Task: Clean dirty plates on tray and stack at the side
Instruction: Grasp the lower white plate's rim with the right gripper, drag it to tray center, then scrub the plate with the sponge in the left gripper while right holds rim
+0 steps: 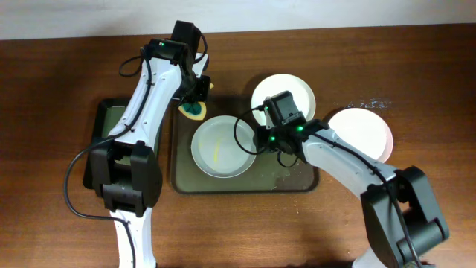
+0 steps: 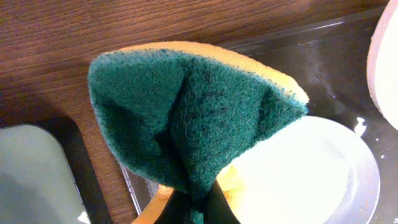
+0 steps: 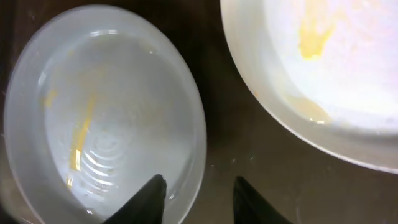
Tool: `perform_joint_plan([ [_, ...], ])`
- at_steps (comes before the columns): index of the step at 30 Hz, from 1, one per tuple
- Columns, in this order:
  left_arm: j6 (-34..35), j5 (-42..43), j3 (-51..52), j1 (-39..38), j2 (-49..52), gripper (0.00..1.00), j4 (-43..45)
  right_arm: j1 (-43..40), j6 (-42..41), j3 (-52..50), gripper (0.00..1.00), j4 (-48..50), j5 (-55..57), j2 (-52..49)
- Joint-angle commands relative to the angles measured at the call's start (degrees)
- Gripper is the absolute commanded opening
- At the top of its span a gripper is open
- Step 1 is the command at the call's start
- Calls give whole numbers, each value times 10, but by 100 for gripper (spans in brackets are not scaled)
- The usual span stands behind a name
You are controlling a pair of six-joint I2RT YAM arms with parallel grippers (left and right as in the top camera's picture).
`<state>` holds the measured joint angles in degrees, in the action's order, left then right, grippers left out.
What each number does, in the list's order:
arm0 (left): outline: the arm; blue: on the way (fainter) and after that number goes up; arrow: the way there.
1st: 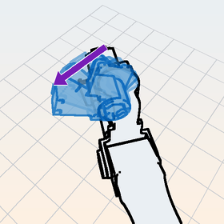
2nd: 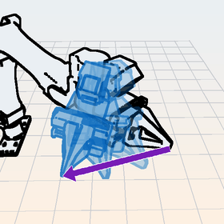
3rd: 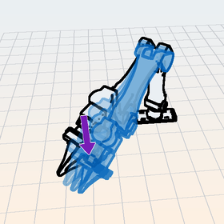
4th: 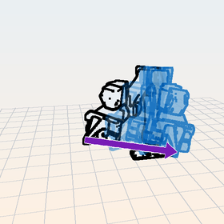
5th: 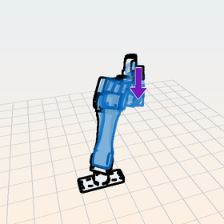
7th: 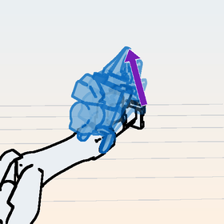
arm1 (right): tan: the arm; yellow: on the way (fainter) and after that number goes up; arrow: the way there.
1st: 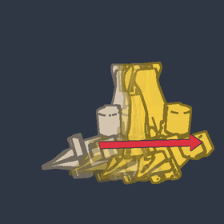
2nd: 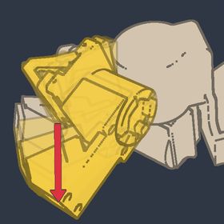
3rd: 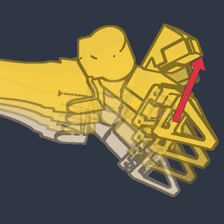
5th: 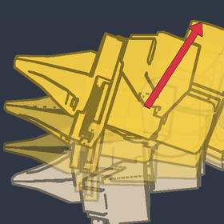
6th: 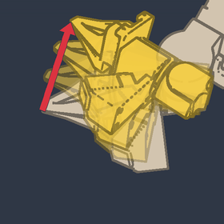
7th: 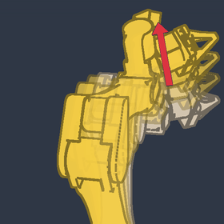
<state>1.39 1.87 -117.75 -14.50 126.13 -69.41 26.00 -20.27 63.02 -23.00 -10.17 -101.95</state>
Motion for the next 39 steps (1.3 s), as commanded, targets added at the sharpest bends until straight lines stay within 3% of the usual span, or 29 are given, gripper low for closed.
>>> perform_joint_plan([
  [1,8,-2,-6,0,-5,0,2,-1,35,10,32,14,-35,-36],
  [7,8,-2,-6,0,-5,0,2,-2,32,10,30,41,-44,-75],
  [13,8,1,-5,0,-5,0,-3,-1,-17,10,4,46,-47,-81],
  [21,8,35,23,0,-5,0,-36,-1,-116,9,4,40,-42,-81],
  [31,8,105,107,-12,-5,0,-56,-2,-133,9,4,31,-39,-81],
  [39,97,61,231,-35,-5,0,55,-2,-132,9,4,22,-29,-81],
])
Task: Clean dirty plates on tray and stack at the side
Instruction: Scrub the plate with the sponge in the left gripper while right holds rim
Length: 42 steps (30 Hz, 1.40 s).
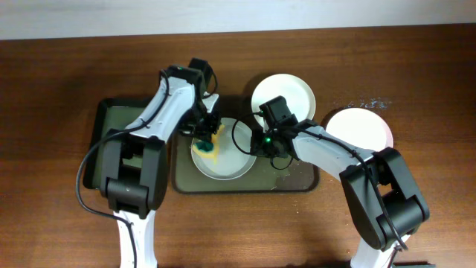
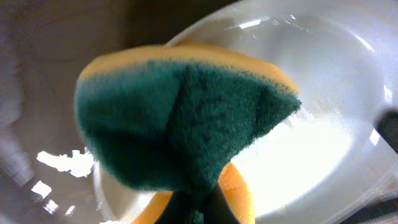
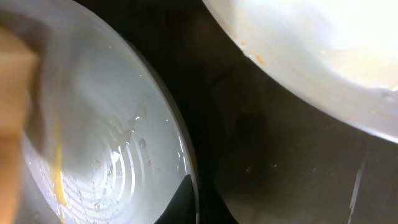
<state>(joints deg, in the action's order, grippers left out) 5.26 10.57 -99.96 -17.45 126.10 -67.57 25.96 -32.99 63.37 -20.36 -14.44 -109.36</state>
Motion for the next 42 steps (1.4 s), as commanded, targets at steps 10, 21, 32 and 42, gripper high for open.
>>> perform_joint_plan([
  [10,43,11,147,-13,-5,0,126,-1,-5,6,4,-4,14,-7],
  [21,-283,214,145,-29,-5,0,59,-1,-5,6,4,-4,14,-7],
  [32,210,-341,64,-24,-5,0,116,-1,-5,6,4,-4,14,-7],
  [42,89,-229,59,-24,-5,0,146,-1,-5,6,4,-4,16,-7],
])
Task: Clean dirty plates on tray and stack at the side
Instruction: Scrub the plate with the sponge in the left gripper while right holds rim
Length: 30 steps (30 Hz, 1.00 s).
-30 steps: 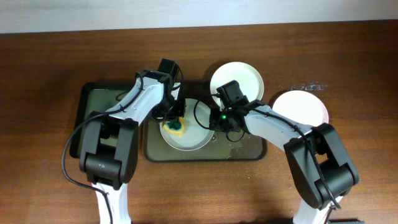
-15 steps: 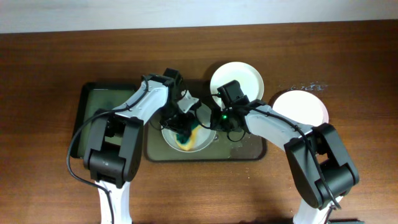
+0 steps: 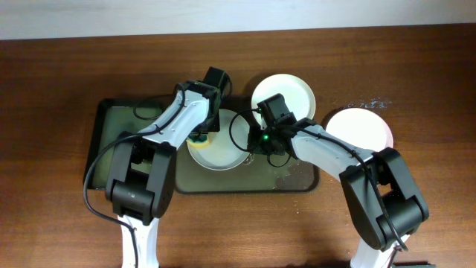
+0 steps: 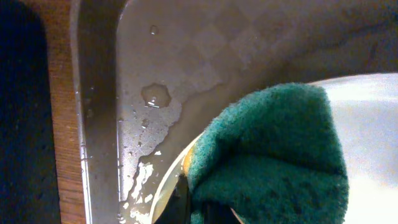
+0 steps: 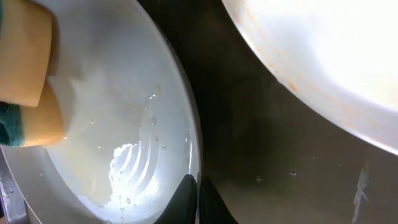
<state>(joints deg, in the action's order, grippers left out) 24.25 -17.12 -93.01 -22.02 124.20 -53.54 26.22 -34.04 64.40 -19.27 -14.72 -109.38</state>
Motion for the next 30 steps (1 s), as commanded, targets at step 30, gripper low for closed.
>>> perform_joint_plan([
  [30,-153,201,-10,23,14,0,-123,-4,5,-4,4,-19,19,-6],
])
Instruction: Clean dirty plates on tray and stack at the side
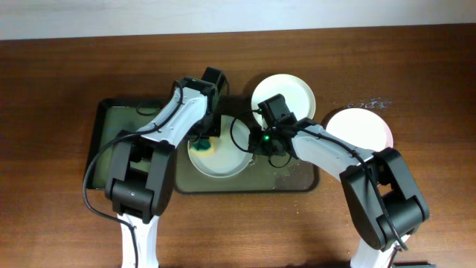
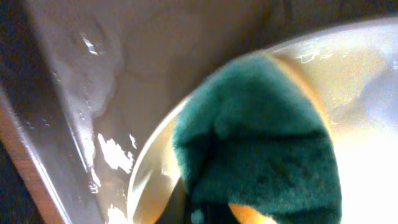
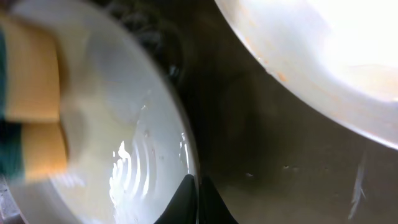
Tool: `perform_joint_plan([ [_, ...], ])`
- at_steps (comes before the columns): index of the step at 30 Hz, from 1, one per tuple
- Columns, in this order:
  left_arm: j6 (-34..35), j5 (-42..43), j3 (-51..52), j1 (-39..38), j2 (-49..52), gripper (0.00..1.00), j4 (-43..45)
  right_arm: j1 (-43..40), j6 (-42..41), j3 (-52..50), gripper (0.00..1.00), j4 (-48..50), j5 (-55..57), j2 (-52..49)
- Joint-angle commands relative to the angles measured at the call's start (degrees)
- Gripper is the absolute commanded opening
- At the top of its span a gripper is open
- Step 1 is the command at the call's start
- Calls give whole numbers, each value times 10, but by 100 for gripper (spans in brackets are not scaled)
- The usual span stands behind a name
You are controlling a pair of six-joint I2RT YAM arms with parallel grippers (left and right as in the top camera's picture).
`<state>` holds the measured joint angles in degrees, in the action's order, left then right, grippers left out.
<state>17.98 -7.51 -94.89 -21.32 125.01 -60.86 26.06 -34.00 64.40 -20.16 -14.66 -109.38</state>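
A white plate (image 1: pixel 223 158) lies in the dark tray (image 1: pixel 297 181). My right gripper (image 3: pixel 198 186) is shut on its right rim (image 3: pixel 189 155). My left gripper (image 1: pixel 204 138) is shut on a green and yellow sponge (image 2: pixel 261 137), pressed onto the plate's left part (image 2: pixel 373 93). The sponge (image 3: pixel 31 106) also shows at the left of the right wrist view, and from above the sponge (image 1: pixel 202 145) lies over the plate's left edge. A second white plate (image 1: pixel 282 93), with yellow smears (image 3: pixel 348 68), rests at the tray's far right corner.
A white plate with a pink rim (image 1: pixel 361 130) lies on the wooden table (image 1: pixel 59 82) right of the tray. A second dark tray (image 1: pixel 111 141) with a pale green inside stands to the left. Water pools on the main tray's floor (image 2: pixel 93 74).
The sponge in my left gripper has shifted a little nearer and further onto the plate's left part. My right gripper keeps its hold on the rim.
At first my left gripper held the sponge over the tray's far left corner and my right gripper stood open at the plate's rim, the plate streaked yellow. Then the sponge was on the plate and my right gripper shut on the rim. The streak no longer shows.
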Motion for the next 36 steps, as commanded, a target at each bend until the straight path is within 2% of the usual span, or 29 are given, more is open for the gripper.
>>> perform_joint_plan([
  [1,-161,193,9,16,6,0,-66,-2,5,-4,4,-8,18,-6],
  [3,-250,293,9,16,6,0,-77,-2,5,-4,4,-7,18,-6],
  [5,-294,354,9,16,6,0,-74,-2,5,-4,4,-6,18,-6],
  [10,-292,350,9,16,7,0,15,-2,5,-4,4,-8,18,-6],
  [11,-285,340,10,16,7,0,43,-2,5,-4,4,-8,18,-6],
  [15,-157,185,11,16,7,0,118,-2,5,-4,4,-9,18,-6],
  [19,-42,-4,10,16,6,0,124,-2,5,-4,4,-10,18,-6],
  [22,7,-84,-7,16,6,0,95,-2,5,-4,4,-10,18,-6],
  [30,17,-103,-134,18,6,0,-3,-2,5,-4,4,-13,18,-6],
  [36,17,-55,-185,32,6,0,-53,-2,5,-3,4,-18,17,-6],
])
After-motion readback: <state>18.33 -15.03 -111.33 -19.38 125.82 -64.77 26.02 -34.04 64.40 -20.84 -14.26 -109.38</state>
